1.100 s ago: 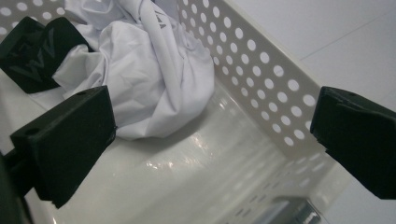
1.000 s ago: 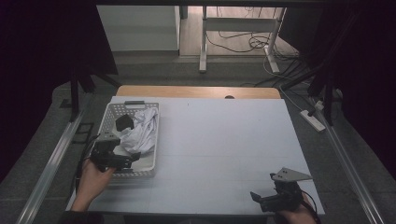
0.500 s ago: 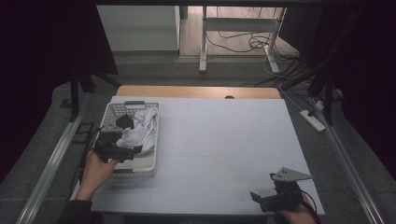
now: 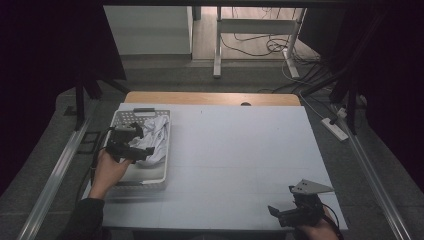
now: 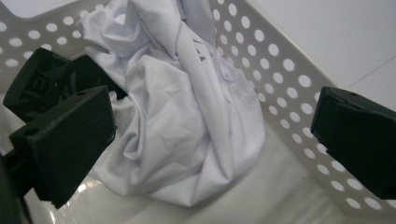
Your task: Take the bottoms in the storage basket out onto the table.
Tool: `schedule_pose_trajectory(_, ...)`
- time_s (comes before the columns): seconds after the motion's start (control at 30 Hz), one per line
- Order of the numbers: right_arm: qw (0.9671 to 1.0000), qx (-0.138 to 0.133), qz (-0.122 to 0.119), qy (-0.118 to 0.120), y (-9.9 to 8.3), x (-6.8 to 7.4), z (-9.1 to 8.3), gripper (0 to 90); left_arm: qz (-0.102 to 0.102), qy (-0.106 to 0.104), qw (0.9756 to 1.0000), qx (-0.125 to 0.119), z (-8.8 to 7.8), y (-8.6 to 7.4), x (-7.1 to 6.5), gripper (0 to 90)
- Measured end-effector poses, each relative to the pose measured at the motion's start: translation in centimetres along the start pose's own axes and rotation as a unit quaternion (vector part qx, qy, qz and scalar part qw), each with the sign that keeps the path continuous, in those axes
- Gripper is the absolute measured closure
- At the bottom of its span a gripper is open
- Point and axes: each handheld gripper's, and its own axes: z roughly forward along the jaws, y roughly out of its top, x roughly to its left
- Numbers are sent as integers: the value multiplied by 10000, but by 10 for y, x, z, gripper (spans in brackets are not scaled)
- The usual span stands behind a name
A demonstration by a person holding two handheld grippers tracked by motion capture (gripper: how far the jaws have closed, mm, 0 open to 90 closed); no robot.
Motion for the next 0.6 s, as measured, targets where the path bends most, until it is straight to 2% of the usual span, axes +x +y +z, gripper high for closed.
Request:
schedule_pose_trajectory(0.2, 10000, -1, -10, 7, 0, 0, 0, 0, -28, 23, 10000, 43, 5, 6, 9, 0)
schedule_pose_trajectory(0.43, 10000, 18, -4, 21, 0, 0, 1, 0, -139, -82, 9997, 208, 16, 17, 23, 0)
schedule_pose_trajectory(0.6, 10000, 18, 4, 26, 0, 0, 1, 0, -226, -63, 9990, 378, 27, 24, 32, 0)
